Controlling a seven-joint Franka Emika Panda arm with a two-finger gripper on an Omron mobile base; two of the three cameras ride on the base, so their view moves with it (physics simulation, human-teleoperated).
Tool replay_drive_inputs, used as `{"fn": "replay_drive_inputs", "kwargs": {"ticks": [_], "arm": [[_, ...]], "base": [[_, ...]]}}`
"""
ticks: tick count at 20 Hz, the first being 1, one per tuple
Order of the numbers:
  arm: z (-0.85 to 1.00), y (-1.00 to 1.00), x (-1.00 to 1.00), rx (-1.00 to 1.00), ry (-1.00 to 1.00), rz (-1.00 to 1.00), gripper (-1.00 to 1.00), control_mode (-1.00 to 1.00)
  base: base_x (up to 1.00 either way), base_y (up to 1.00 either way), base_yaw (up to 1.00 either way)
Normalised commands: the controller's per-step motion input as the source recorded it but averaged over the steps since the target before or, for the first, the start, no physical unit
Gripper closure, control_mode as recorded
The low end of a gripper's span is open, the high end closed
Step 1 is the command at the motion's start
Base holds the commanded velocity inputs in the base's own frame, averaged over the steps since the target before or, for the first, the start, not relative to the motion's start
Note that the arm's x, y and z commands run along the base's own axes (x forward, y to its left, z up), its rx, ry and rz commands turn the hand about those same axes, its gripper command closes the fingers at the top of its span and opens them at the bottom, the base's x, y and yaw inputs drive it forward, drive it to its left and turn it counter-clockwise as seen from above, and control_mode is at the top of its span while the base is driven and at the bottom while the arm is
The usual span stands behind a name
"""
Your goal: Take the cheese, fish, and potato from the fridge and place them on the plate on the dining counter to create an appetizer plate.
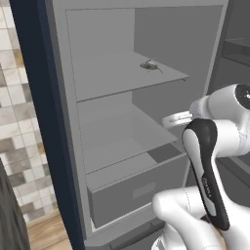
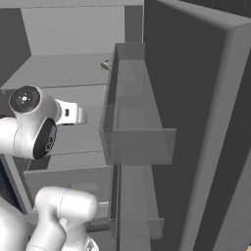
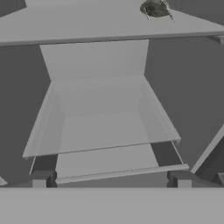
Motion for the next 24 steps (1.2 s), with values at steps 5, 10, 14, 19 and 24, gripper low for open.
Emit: {"fn": "replay_drive_inputs", "kwargs": {"ticks": [5, 10, 14, 19, 24], "arm": [[0.43, 0.03, 0.02, -0.06, 0.00, -0.15, -1.00, -1.00], [0.46, 0.00, 0.22, 0.00, 0.00, -0.11, -1.00, -1.00], [0.52, 0.00, 0.20, 0.00, -0.02, -0.04, -1.00, -1.00], [0.32, -0.03, 0.25, 0.00, -0.02, -0.07, -1.00, -1.00], [0.04, -0.01, 0.50, 0.00, -0.01, -0.02, -1.00, -1.00]], "base": [[0.00, 0.00, 0.00], [0.00, 0.00, 0.00], [0.00, 0.00, 0.00], [0.00, 0.00, 0.00], [0.00, 0.00, 0.00]]}}
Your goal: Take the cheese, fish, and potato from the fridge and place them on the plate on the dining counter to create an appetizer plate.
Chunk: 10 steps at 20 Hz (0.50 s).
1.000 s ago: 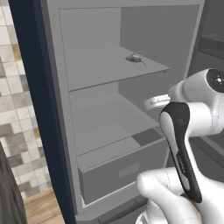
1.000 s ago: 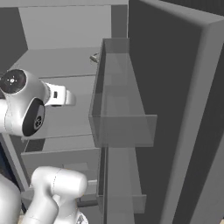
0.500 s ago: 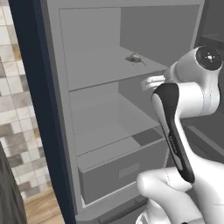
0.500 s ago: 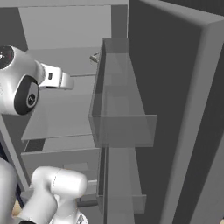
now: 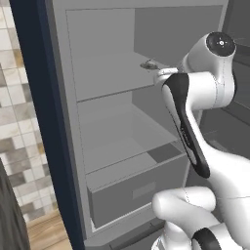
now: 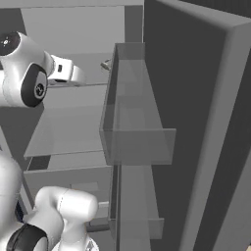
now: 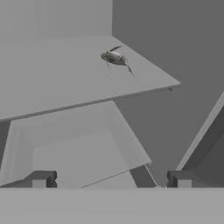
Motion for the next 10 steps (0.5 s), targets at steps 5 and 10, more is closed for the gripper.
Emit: {"fn": "replay_drive_inputs", "kwargs": {"ticks": [5, 10], "arm": [[0.00, -0.08, 0.46, 0.00, -0.09, 0.00, -1.00, -1.00], [0.00, -0.15, 0.47, 0.00, -0.03, -0.01, -1.00, -1.00]], "base": [[0.00, 0.00, 0.00], [0.00, 0.00, 0.00]]}}
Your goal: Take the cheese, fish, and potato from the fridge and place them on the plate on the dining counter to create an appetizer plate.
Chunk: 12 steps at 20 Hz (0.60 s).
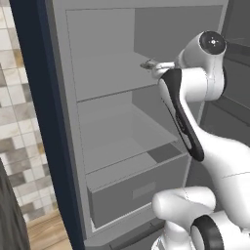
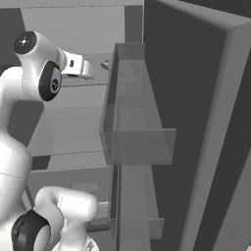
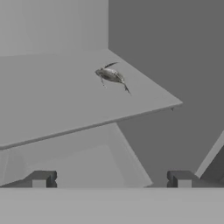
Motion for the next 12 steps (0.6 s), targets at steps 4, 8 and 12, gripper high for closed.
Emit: {"fn": "replay_drive_inputs", "kwargs": {"ticks": [4, 8, 12], "arm": [[0.00, -0.08, 0.62, 0.00, 0.00, -0.01, -1.00, -1.00], [0.00, -0.08, 0.65, 0.00, 0.02, 0.00, -1.00, -1.00], [0.00, -0.12, 0.66, 0.00, 0.08, 0.00, -1.00, -1.00]], "base": [[0.00, 0.00, 0.00], [0.00, 0.00, 0.00], [0.00, 0.00, 0.00]]}}
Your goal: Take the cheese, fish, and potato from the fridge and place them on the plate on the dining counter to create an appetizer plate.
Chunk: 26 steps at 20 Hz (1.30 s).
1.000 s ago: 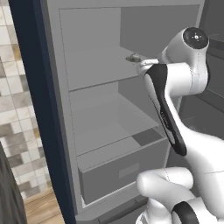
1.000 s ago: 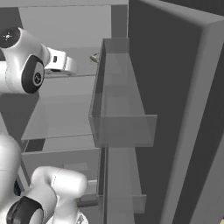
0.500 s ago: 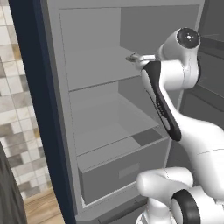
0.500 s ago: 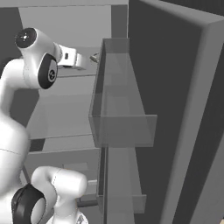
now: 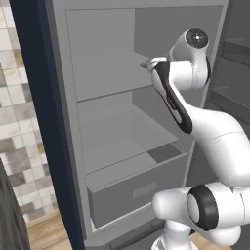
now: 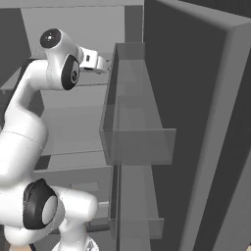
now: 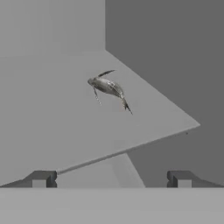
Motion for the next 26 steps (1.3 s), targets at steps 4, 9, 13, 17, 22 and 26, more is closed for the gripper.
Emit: {"fn": "replay_drive_inputs", "kwargs": {"ticks": [4, 9, 13, 17, 22, 26], "arm": [[0.00, -0.03, 0.70, 0.00, 0.09, 0.00, -1.00, -1.00], [0.00, 0.00, 0.58, 0.00, 0.09, 0.00, -1.00, -1.00], [0.00, 0.00, 0.53, 0.00, 0.05, 0.00, -1.00, -1.00], [-0.07, 0.00, 0.49, 0.00, 0.01, 0.00, -1.00, -1.00], [-0.17, 0.00, 0.44, 0.00, 0.00, 0.00, -1.00, -1.00], [-0.25, 0.00, 0.46, 0.00, 0.03, 0.02, -1.00, -1.00]], "base": [[0.00, 0.00, 0.00], [0.00, 0.00, 0.00], [0.00, 0.00, 0.00], [0.00, 0.00, 0.00], [0.00, 0.00, 0.00], [0.00, 0.00, 0.00]]}}
